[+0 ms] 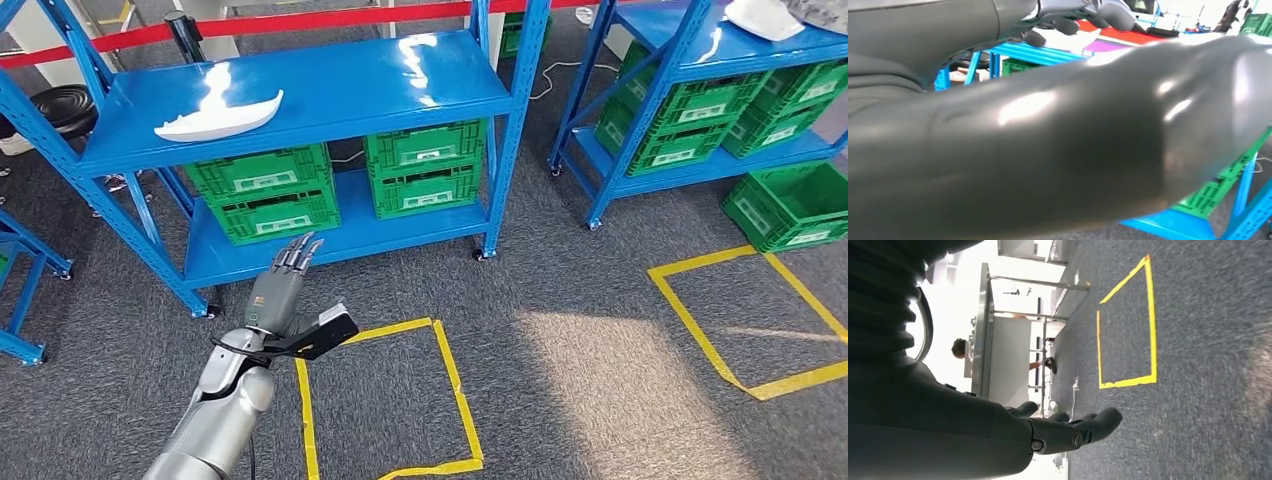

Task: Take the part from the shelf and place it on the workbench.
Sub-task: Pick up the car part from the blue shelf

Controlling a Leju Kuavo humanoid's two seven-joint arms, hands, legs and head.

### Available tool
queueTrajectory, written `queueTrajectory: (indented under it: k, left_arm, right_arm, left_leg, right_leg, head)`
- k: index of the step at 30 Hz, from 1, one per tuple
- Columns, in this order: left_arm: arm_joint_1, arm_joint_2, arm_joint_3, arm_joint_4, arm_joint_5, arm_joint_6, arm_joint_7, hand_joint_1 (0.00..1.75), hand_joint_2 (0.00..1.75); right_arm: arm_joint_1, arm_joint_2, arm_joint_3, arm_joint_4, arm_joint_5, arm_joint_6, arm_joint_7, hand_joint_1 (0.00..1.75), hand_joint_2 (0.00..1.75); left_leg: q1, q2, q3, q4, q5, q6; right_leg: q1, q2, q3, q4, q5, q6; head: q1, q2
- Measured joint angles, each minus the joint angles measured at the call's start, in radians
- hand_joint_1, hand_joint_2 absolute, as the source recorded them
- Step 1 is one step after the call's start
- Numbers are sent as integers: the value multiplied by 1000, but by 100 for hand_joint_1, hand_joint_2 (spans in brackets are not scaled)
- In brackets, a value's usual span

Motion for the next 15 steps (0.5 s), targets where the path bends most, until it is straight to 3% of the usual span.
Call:
queueTrajectory:
  k: [2, 3, 4, 6, 7, 9, 12, 13, 15]
  left_arm:
    - [3, 0, 1, 4, 0, 2, 0, 0, 0]
    - [6, 0, 2, 7, -1, 3, 0, 0, 0]
    - [8, 0, 3, 9, -2, 4, 0, 0, 0]
    - [9, 0, 8, 12, -4, 5, 1, 0, 0]
    - [9, 1, 10, 13, -5, 6, 2, 0, 0]
    - [9, 2, 15, 14, -7, 9, 3, 0, 0]
    - [9, 2, 20, 16, -9, 13, 1, 0, 0]
    - [7, 3, 21, 16, -9, 13, 0, 0, 0]
    - [4, 3, 24, 18, -9, 14, -3, 0, 0]
  right_arm:
    - [-3, -1, -1, 0, -2, -7, 0, 0, 0]
    - [-4, -2, -2, 0, -2, -18, 0, 0, 0]
    - [-4, -2, -3, 0, 0, -35, 0, 0, 0]
    - [-4, -1, -5, -2, 11, -76, -1, 0, 0]
    - [-5, 1, -5, -2, 16, -99, -5, 0, 0]
    - [-9, 4, -4, -3, 22, -145, -32, 0, 0]
    - [-12, 6, -7, -3, 5, -146, -107, 0, 0]
    - [-14, 6, -10, -3, -2, -137, -130, 0, 0]
    - [-16, 6, -15, -3, -7, -130, -169, 0, 0]
  left_leg:
    - [1, 1, 6, 1, -9, -1]
    - [2, 1, 11, 2, -15, -3]
    - [4, 1, 18, 4, -22, -7]
    - [9, 0, 33, 10, -39, -17]
    - [9, -1, 38, 14, -47, -23]
    - [6, -1, 42, 21, -59, -38]
    - [6, 1, 46, 38, -64, -54]
    - [7, 2, 31, 65, -67, -57]
    - [8, 5, -34, 173, -94, -64]
  right_leg:
    - [-4, 0, -81, 104, -29, 9]
    - [-7, -1, -103, 116, -17, 13]
    - [-10, -2, -105, 91, 15, 16]
    - [-17, -6, -64, -34, 102, 22]
    - [-17, -8, -45, -89, 118, 20]
    - [-15, -12, -27, -134, 119, 6]
    - [-15, -10, -13, -138, 121, -20]
    - [-16, -10, -5, -139, 119, -26]
    - [-17, -10, 7, -141, 110, -35]
  head:
    - [0, 0]
    - [0, 0]
    - [0, 0]
    - [1, 0]
    - [2, 0]
    - [3, 0]
    - [0, 0]
    - [-1, 0]
    - [-3, 0]
